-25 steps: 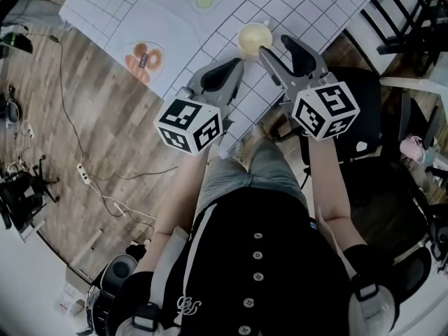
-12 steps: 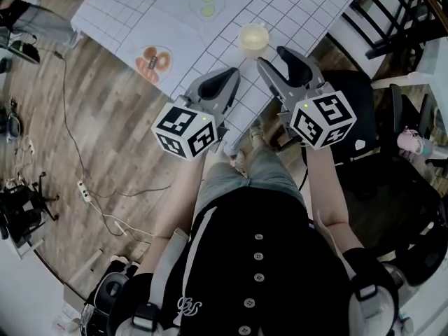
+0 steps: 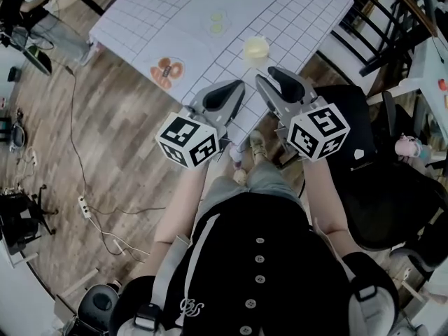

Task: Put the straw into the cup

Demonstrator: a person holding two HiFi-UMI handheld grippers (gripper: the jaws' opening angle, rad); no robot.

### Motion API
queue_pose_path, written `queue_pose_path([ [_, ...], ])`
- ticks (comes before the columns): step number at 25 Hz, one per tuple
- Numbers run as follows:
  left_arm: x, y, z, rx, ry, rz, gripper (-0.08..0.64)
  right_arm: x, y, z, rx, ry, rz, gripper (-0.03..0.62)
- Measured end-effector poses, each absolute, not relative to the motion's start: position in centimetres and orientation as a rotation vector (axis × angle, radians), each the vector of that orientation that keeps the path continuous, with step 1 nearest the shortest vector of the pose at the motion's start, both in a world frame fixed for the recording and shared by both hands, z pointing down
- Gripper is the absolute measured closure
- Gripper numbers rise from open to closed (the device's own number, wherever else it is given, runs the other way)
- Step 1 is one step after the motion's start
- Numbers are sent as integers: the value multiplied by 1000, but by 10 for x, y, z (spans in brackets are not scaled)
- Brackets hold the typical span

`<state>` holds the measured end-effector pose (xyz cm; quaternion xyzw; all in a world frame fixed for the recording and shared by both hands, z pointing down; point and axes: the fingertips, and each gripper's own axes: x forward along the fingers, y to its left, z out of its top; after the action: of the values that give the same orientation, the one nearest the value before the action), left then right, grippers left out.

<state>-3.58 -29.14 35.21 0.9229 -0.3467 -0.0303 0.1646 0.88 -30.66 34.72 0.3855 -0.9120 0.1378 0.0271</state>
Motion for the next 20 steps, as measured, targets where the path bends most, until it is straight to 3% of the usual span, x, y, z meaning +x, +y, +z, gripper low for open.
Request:
queue_pose_path([
  [13, -36, -228, 333, 2671, -930, -156, 561, 6, -243, 329, 1231, -2865, 415, 592],
  [20, -35, -206, 342, 2633, -881, -166, 561, -2, -213, 344, 1174, -2861, 472, 594],
])
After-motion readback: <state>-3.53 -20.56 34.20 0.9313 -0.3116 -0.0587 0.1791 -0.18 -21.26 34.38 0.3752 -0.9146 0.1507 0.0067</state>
